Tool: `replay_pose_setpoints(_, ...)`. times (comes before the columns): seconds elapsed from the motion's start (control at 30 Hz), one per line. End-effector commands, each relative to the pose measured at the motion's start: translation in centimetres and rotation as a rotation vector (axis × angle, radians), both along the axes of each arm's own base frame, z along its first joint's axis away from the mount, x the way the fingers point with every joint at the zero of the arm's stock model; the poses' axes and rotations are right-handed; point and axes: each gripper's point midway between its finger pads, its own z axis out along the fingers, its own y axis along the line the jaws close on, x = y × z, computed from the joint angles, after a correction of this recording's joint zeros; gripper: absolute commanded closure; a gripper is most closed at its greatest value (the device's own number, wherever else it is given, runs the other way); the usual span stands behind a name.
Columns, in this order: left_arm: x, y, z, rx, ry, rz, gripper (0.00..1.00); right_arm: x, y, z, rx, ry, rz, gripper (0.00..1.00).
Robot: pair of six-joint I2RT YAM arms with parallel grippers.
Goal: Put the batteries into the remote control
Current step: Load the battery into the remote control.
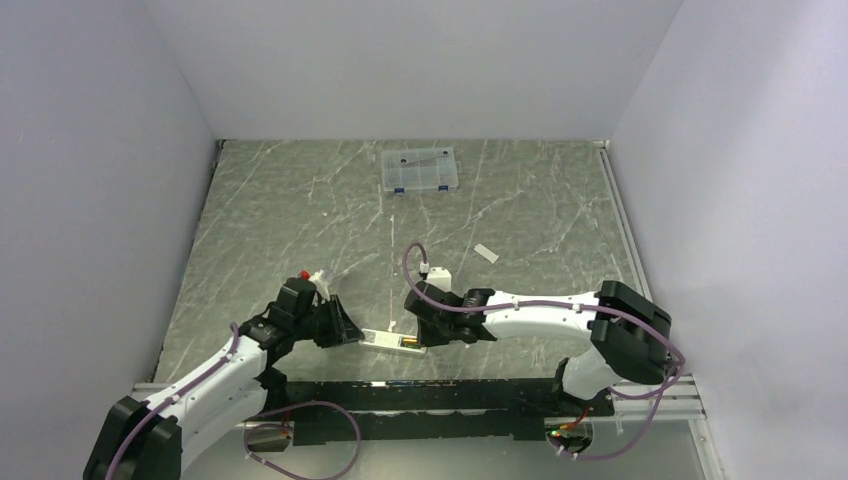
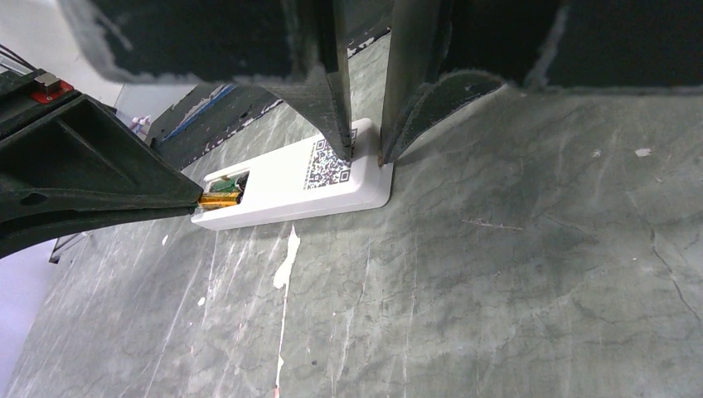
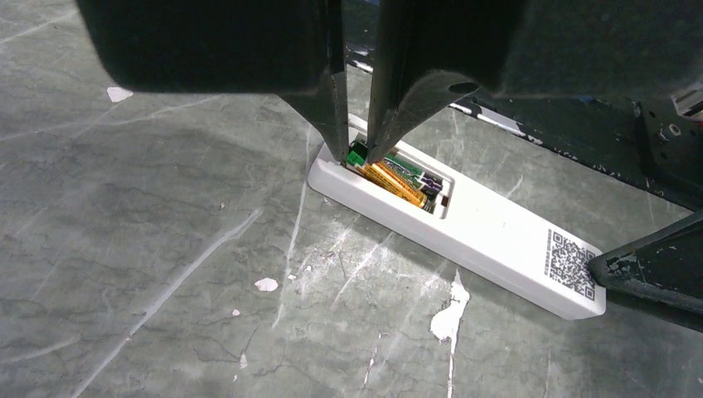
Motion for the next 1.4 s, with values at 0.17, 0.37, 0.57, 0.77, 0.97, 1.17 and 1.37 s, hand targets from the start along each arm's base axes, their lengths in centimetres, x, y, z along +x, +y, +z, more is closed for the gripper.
replay_pose_setpoints(0.17, -0.1, -0.4, 0.5, -0.021, -0.007, -0.016, 0.75, 0.5, 1.8, 1.1, 0.054, -0.002, -0.004, 0.89)
replay_pose_setpoints(0.37, 0.0, -0.4, 0.6, -0.022, -0.008, -0.016, 0.75, 0.4, 2.3, 0.9, 0.068, 0.010, 0.003, 0.91)
replay_pose_setpoints(0.57, 0.0, -0.5, 0.6, -0.023, -0.007, -0.020, 0.75, 0.1, 3.0, 0.3, 0.076, 0.028, 0.029, 0.93)
replay_pose_setpoints(0.77, 0.0, -0.4, 0.6, -0.018, -0.005, -0.022, 0.75, 0.0, 2.2, -1.2, -0.046, 0.036, 0.086, 0.96)
replay_pose_setpoints(0.97, 0.1, -0.5, 0.7, -0.019, -0.013, -0.022, 0.74, 0.0, 1.2, -1.6, -0.131, 0.026, 0.116, 0.96)
replay_pose_setpoints(1.17, 0.1, -0.5, 0.5, -0.013, -0.006, -0.025, 0.74, -0.2, 1.2, -2.2, -0.216, 0.027, 0.180, 0.95)
replay_pose_setpoints(1.37, 0.2, -0.2, 0.6, 0.000, -0.008, -0.017, 0.74, 0.2, 1.3, -2.0, -0.293, 0.005, 0.220, 0.90)
